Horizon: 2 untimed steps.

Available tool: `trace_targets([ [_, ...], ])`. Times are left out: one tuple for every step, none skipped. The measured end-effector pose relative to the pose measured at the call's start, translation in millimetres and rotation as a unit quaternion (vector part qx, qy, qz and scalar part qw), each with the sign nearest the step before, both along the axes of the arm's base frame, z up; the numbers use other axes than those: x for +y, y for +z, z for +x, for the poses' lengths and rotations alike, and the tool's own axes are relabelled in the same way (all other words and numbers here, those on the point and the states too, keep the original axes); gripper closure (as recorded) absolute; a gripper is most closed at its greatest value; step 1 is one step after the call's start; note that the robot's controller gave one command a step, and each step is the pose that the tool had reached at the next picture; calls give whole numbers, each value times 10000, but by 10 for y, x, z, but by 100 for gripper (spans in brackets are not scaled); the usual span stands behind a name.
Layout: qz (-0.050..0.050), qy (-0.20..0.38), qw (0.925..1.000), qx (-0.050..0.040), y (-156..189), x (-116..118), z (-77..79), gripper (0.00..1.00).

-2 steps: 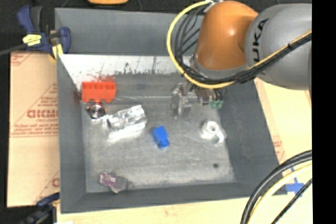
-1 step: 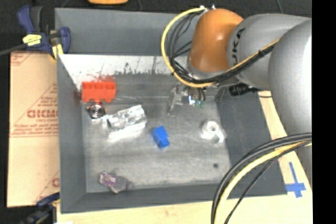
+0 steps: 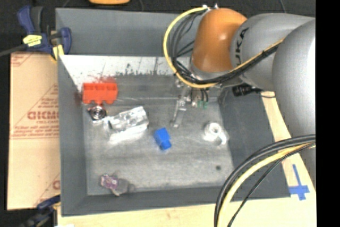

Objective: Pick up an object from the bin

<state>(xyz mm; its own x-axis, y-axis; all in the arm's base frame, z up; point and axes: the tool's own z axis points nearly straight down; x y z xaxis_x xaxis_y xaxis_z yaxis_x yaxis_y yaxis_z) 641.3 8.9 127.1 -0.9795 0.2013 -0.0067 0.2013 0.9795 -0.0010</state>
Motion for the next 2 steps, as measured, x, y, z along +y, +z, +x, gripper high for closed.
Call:
trace_targets([
  [-1, 846, 9964, 23, -545, 262, -451, 0],
  [3, 849, 9964, 9, -514, 267, -434, 100],
])
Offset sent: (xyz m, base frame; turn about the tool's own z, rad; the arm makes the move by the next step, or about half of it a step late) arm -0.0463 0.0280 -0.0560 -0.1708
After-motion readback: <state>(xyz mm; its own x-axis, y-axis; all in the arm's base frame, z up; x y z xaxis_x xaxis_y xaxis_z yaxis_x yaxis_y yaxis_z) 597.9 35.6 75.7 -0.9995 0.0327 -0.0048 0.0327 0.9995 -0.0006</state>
